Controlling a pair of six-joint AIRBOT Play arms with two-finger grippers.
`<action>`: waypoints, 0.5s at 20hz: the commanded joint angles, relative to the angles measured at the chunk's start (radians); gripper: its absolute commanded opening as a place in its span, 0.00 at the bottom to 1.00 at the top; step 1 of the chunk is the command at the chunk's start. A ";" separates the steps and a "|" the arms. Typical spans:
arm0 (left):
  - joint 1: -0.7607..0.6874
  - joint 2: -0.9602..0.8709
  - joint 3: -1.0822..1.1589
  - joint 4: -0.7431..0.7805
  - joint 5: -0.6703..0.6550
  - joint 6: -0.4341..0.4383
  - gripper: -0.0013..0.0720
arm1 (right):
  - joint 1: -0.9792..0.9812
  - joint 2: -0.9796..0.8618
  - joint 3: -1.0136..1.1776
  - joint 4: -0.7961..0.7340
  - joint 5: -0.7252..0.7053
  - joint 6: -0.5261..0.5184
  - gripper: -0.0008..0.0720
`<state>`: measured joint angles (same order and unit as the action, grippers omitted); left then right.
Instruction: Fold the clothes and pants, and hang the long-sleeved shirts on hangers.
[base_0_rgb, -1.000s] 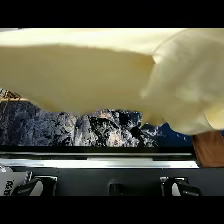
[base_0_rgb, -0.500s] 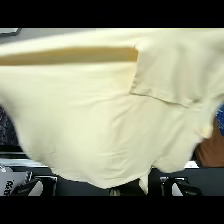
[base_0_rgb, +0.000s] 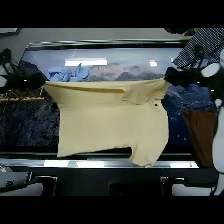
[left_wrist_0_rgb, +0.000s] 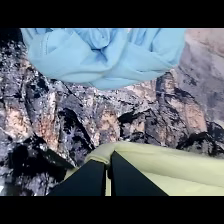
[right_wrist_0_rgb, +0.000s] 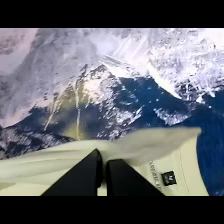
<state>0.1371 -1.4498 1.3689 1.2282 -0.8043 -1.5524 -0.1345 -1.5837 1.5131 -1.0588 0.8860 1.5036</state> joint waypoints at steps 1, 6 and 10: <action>-0.019 -0.173 -0.010 -0.005 0.122 0.009 0.03 | 0.021 -0.138 -0.011 -0.013 -0.167 -0.016 0.04; -0.020 -0.178 -0.010 -0.005 -0.056 0.008 0.03 | 0.019 -0.126 -0.011 -0.156 0.029 0.006 0.04; -0.020 -0.179 -0.011 -0.005 -0.264 -0.003 0.03 | 0.019 -0.124 -0.011 -0.276 0.190 0.064 0.04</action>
<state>0.1181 -1.6215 1.3582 1.2247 -0.9188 -1.5471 -0.1165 -1.7050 1.5021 -1.2354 0.9527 1.5234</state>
